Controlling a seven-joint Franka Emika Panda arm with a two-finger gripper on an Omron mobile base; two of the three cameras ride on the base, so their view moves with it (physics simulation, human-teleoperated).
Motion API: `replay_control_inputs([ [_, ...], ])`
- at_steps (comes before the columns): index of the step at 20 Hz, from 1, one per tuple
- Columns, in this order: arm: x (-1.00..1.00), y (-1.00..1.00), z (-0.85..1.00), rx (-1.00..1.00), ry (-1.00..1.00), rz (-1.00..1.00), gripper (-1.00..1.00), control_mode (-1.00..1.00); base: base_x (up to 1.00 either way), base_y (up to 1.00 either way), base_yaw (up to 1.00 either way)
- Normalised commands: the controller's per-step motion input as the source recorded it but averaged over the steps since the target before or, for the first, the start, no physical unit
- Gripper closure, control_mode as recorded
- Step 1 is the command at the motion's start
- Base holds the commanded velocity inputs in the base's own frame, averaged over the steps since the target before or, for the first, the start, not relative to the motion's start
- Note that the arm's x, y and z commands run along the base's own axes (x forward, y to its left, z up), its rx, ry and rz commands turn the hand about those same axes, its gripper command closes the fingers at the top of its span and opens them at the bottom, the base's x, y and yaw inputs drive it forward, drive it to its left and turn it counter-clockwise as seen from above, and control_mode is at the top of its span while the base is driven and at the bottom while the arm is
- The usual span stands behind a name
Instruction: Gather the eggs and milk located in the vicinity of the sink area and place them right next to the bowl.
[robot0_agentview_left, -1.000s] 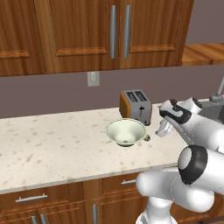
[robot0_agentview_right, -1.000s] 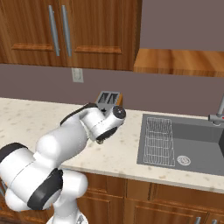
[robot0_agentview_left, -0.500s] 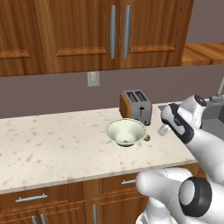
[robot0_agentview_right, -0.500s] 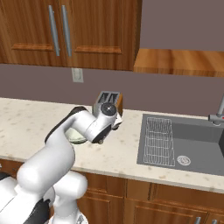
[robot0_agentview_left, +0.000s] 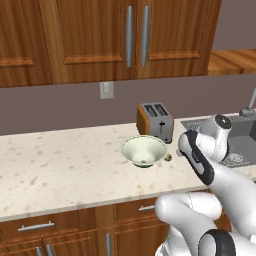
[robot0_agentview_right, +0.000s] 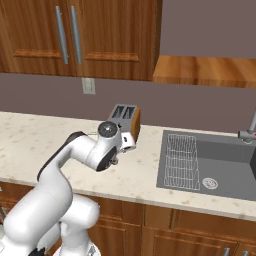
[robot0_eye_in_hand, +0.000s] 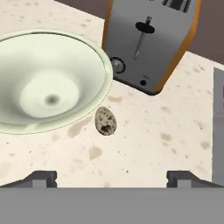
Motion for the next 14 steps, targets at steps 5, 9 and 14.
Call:
replay_control_inputs([
  [5, -0.06, 0.02, 0.0, 0.0, 0.0, -0.26, -1.0, -1.0, 0.0, 0.0, 0.0],
  [9, -0.11, 0.0, 0.0, 0.0, 0.01, -0.22, -1.0, -1.0, 0.0, 0.0, 0.0],
  [14, -0.01, 0.01, 0.0, 0.0, 0.0, -0.04, -1.0, -1.0, 0.0, 0.0, 0.0],
])
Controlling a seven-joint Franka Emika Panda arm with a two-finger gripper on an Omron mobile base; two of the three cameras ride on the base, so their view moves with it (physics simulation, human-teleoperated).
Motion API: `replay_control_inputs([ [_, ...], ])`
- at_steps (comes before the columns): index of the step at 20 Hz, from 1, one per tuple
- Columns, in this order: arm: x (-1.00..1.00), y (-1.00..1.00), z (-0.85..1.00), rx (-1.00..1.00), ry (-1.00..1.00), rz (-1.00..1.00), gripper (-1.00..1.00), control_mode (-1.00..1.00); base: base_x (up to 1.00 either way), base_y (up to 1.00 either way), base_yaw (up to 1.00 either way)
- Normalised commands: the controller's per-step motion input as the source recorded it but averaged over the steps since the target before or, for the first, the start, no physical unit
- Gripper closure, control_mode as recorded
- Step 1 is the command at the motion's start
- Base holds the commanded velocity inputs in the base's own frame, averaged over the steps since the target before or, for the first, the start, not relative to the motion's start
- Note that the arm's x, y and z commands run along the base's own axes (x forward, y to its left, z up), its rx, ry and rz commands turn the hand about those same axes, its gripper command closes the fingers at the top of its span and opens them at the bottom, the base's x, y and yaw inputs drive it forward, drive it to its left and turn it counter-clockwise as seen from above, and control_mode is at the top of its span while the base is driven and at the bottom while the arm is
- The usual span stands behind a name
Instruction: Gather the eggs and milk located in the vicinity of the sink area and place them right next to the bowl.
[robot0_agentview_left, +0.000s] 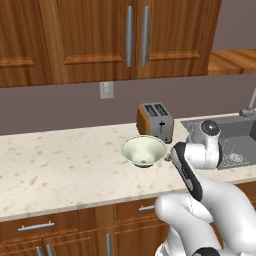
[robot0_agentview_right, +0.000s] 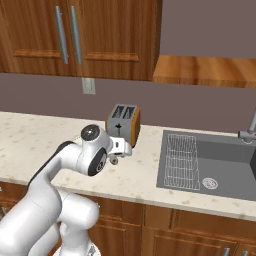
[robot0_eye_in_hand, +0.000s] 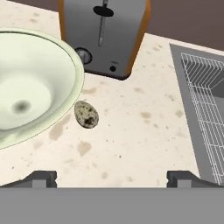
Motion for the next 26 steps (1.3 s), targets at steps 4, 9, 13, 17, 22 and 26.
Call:
replay_control_inputs([
  [4, 0.0, 0.0, 0.0, 0.0, 0.0, 0.0, -1.0, 1.0, -0.1, -0.06, 0.01],
  [9, 0.0, 0.0, 0.0, 0.0, 0.0, 0.0, -1.0, 1.0, -0.73, -0.35, 0.0],
  [13, 0.0, 0.0, 0.0, 0.0, 0.0, 0.0, -1.0, 1.0, -0.71, -0.45, 0.0],
  [17, 0.0, 0.0, 0.0, 0.0, 0.0, 0.0, -1.0, 1.0, -0.08, -0.59, 0.0],
  [22, 0.0, 0.0, 0.0, 0.0, 0.0, 0.0, -1.0, 1.0, 0.0, -0.87, 0.0],
  [26, 0.0, 0.0, 0.0, 0.0, 0.0, 0.0, -1.0, 1.0, 0.0, -0.74, 0.0],
])
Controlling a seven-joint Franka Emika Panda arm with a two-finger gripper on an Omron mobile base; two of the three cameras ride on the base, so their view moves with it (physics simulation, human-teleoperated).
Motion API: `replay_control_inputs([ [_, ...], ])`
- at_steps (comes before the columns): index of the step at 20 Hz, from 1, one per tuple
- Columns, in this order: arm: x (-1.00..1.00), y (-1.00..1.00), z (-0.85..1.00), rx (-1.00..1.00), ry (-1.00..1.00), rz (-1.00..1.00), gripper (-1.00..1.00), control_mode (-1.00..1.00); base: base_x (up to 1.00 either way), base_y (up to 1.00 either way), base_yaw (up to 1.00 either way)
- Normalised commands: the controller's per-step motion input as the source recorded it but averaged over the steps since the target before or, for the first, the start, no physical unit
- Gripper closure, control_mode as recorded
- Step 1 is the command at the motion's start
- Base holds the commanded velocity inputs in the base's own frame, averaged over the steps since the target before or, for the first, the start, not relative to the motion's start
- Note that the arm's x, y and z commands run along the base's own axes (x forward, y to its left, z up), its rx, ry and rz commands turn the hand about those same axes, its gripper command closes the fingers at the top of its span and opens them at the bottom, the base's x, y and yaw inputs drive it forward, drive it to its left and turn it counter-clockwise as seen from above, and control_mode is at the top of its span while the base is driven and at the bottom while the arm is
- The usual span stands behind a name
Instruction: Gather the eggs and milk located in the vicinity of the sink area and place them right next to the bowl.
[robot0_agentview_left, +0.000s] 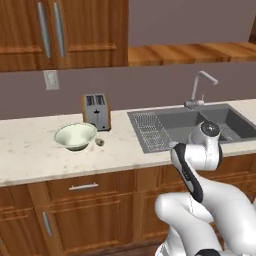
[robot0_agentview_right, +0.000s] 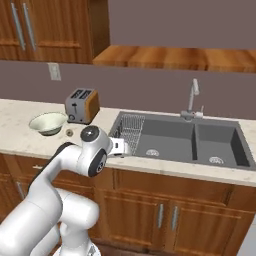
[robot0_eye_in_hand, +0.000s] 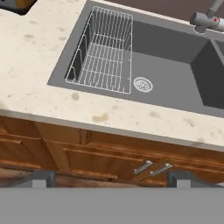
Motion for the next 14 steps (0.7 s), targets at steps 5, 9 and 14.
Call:
replay_control_inputs([
  [5, 0.0, 0.0, 0.0, 0.0, 0.0, 0.0, -1.0, 1.0, 0.0, -0.88, 0.0],
  [9, 0.0, 0.0, 0.0, 0.0, 0.0, 0.0, -1.0, 1.0, 0.0, -1.0, 0.0],
  [14, 0.0, 0.0, 0.0, 0.0, 0.0, 0.0, -1.0, 1.0, 0.0, -1.0, 0.0],
])
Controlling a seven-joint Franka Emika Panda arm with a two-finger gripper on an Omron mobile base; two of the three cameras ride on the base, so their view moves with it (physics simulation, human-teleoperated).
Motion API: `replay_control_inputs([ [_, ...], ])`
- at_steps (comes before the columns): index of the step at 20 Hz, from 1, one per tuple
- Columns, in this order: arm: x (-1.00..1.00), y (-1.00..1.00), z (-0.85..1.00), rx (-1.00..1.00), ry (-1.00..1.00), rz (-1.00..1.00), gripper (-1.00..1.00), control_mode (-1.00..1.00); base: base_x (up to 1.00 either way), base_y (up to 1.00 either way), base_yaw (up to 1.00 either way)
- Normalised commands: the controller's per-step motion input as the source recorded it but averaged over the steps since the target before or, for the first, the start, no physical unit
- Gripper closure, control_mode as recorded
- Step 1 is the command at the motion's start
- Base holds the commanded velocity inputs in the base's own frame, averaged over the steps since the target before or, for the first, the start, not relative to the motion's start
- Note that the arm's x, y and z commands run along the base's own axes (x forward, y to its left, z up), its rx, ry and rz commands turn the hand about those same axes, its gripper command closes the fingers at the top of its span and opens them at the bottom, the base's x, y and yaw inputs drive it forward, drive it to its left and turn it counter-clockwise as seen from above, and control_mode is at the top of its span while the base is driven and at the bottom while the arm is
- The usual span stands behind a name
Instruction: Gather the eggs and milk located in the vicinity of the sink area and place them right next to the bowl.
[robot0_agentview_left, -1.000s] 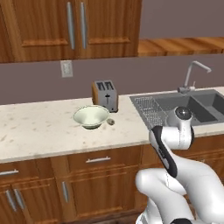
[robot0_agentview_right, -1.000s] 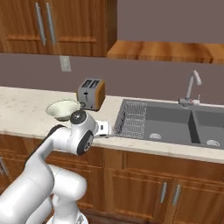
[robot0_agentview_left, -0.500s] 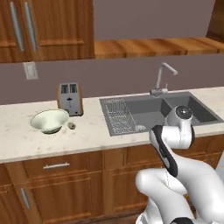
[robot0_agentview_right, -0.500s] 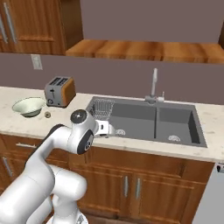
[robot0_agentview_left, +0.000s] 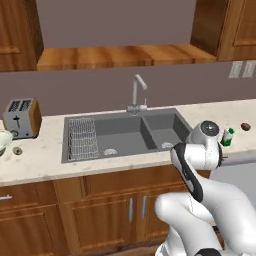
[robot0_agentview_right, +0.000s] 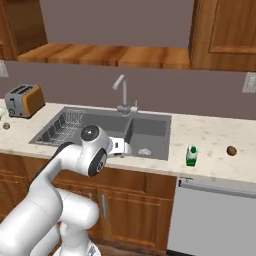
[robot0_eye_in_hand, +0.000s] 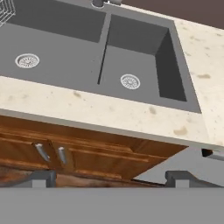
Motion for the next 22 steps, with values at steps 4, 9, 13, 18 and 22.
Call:
replay_control_inputs([
  [4, 0.0, 0.0, 0.0, 0.0, 0.0, 0.0, -1.0, 1.0, 0.0, -0.98, 0.0],
  [9, 0.0, 0.0, 0.0, 0.0, 0.0, 0.0, -1.0, 1.0, 0.0, -0.95, 0.0],
  [13, 0.0, 0.0, 0.0, 0.0, 0.0, 0.0, -1.0, 1.0, 0.0, -0.89, 0.0],
  [18, 0.0, 0.0, 0.0, 0.0, 0.0, 0.0, -1.0, 1.0, 0.16, -0.39, 0.0],
  [22, 0.0, 0.0, 0.0, 0.0, 0.0, 0.0, -1.0, 1.0, 0.45, -0.02, 0.01],
])
